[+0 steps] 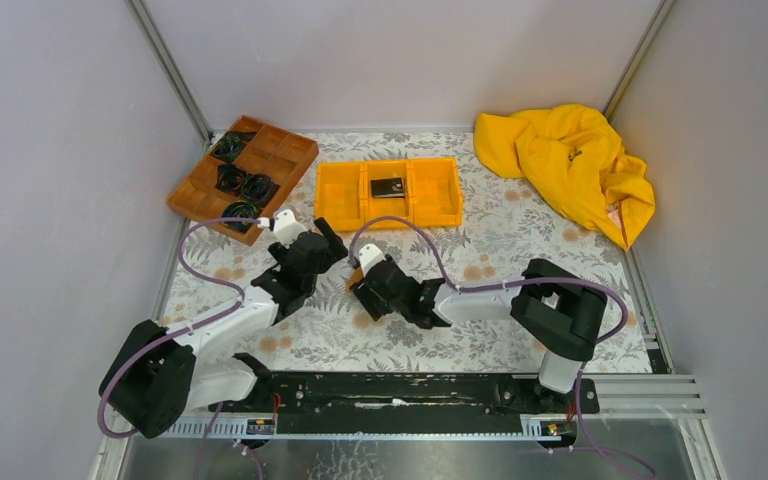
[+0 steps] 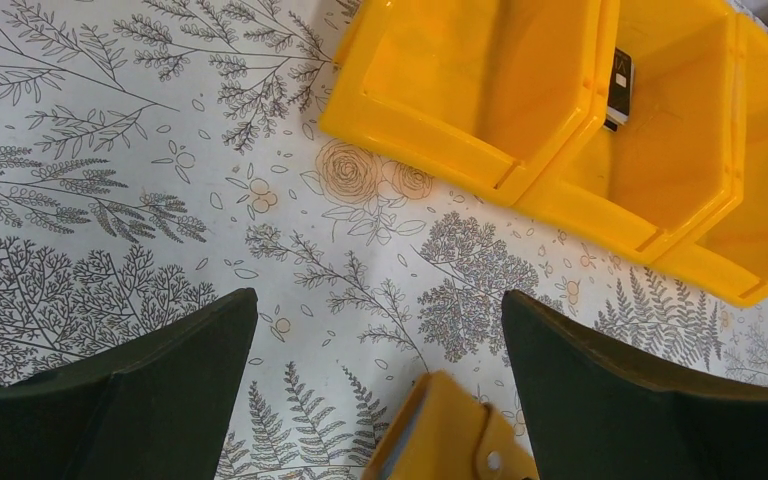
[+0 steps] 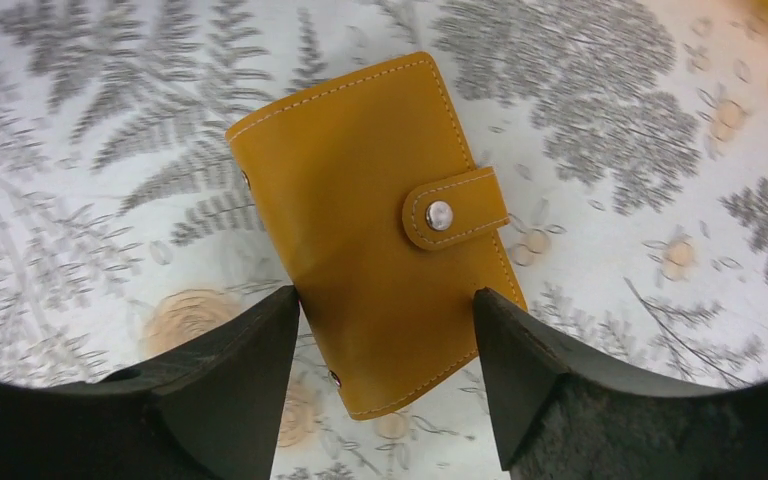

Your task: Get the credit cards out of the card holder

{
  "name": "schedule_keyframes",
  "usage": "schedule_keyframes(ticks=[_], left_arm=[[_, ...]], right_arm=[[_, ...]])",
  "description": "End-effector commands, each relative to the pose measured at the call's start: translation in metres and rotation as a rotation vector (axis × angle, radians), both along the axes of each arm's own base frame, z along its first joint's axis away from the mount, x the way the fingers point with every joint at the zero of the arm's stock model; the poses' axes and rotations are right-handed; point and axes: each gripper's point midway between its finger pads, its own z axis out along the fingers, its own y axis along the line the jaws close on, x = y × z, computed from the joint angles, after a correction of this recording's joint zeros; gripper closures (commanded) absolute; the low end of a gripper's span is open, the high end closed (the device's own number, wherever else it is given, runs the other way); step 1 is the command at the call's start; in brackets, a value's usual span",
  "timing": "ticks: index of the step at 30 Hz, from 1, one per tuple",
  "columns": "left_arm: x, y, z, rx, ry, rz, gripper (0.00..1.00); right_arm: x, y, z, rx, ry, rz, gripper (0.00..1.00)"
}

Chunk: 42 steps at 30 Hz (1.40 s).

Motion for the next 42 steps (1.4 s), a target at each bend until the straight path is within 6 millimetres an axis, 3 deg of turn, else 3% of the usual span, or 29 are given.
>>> schedule_keyframes(ticks=[1,7,8,10,11,14,20,23,28,36,42], left_arm=[[0.005,0.006,0.012,-0.016,-0.036,0.042,0.00],[0.005,0.003,0.010,-0.025,-0.028,0.029,0.00],[0.005,0.001,0.008,-0.025,-0.023,0.024,0.00],[0.006,-0.001,0.005,-0.027,-0.012,0.017,0.00],[0.006,-0.002,0.004,-0.029,-0.007,0.013,0.00],[0.007,-0.005,0.002,-0.035,-0.001,-0.001,0.00],[0.007,-0.013,-0.001,-0.048,0.011,-0.035,0.00],[0.008,-0.017,-0.002,-0.055,0.015,-0.054,0.05],[0.008,-0.018,0.002,-0.052,0.002,-0.065,0.09],[0.005,-0.021,0.011,-0.074,-0.030,-0.094,0.19],[0.001,-0.037,0.006,-0.104,-0.009,-0.152,0.19]], right_arm=[[0.010,-0.023,0.005,-0.017,0.035,-0.143,0.33],[0.009,-0.027,-0.001,-0.067,0.098,-0.220,0.42],[0.006,-0.025,-0.003,-0.068,0.113,-0.201,0.38],[-0.001,-0.018,-0.001,-0.040,0.130,-0.142,0.14],[-0.001,-0.017,0.002,-0.023,0.124,-0.134,0.07],[0.004,-0.018,0.015,0.027,0.071,-0.133,0.00],[0.015,-0.030,0.019,0.081,0.045,-0.199,0.18],[0.021,-0.038,0.022,0.110,0.045,-0.233,0.33],[0.028,-0.047,0.032,0.174,0.036,-0.258,0.39],[0.045,-0.066,0.024,0.180,0.055,-0.349,0.57],[0.070,-0.074,0.016,0.177,0.069,-0.450,0.76]])
